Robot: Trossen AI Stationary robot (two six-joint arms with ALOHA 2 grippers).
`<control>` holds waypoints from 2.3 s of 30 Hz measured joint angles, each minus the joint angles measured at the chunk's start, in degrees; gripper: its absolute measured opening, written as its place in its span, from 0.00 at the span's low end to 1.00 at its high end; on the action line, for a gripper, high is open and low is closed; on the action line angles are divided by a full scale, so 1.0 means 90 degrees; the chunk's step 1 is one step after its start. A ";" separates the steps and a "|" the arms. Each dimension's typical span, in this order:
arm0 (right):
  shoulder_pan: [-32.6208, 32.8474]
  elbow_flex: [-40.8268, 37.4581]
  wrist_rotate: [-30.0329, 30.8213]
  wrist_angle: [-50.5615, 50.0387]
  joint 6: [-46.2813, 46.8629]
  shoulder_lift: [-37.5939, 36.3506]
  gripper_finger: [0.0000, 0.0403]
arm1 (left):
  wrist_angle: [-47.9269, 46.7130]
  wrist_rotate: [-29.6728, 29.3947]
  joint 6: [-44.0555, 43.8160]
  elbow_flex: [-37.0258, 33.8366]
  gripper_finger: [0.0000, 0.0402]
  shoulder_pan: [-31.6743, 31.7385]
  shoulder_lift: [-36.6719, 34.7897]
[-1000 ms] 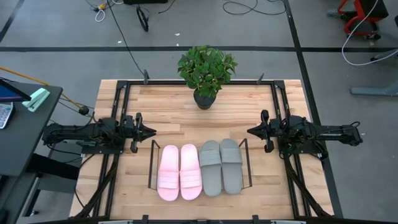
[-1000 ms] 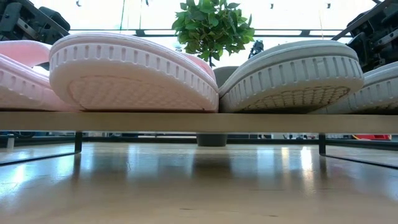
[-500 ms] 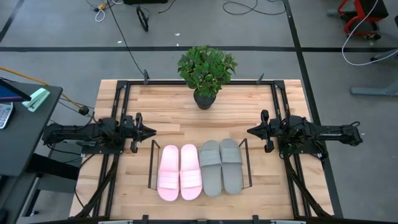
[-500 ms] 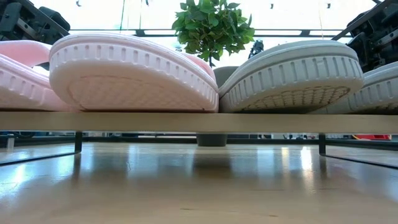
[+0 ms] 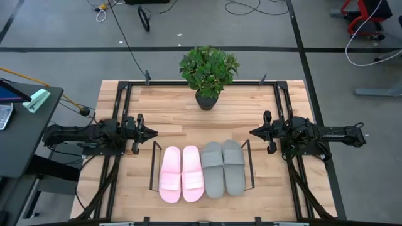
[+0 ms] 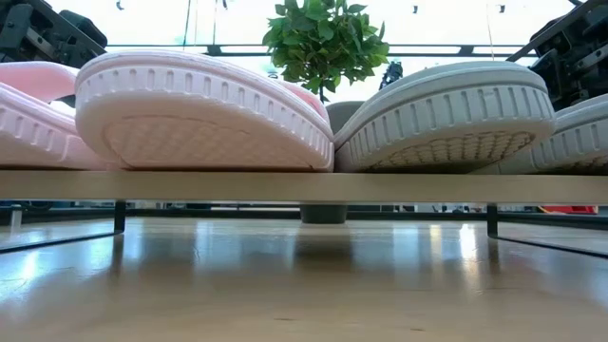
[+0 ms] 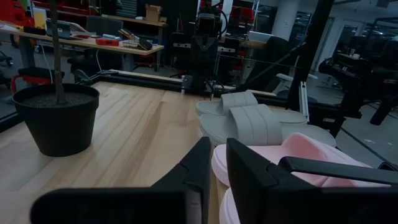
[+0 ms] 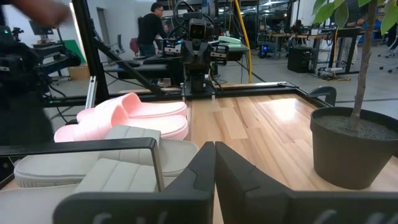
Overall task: Pick and place slides into the shelf
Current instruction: Return to Home Position
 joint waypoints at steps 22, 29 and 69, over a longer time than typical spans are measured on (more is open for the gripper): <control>0.0000 0.0002 0.0000 0.0002 0.0000 0.0000 0.03 | 0.0000 -0.0001 -0.0002 0.0000 0.13 0.0000 0.0000; 0.0000 0.0002 0.0000 0.0000 0.0000 0.0000 0.03 | 0.0000 0.0000 -0.0003 0.0000 0.14 0.0000 0.0000; 0.0000 0.0002 0.0000 0.0002 0.0000 -0.0002 0.03 | 0.0000 -0.0001 -0.0001 0.0001 0.13 0.0001 0.0000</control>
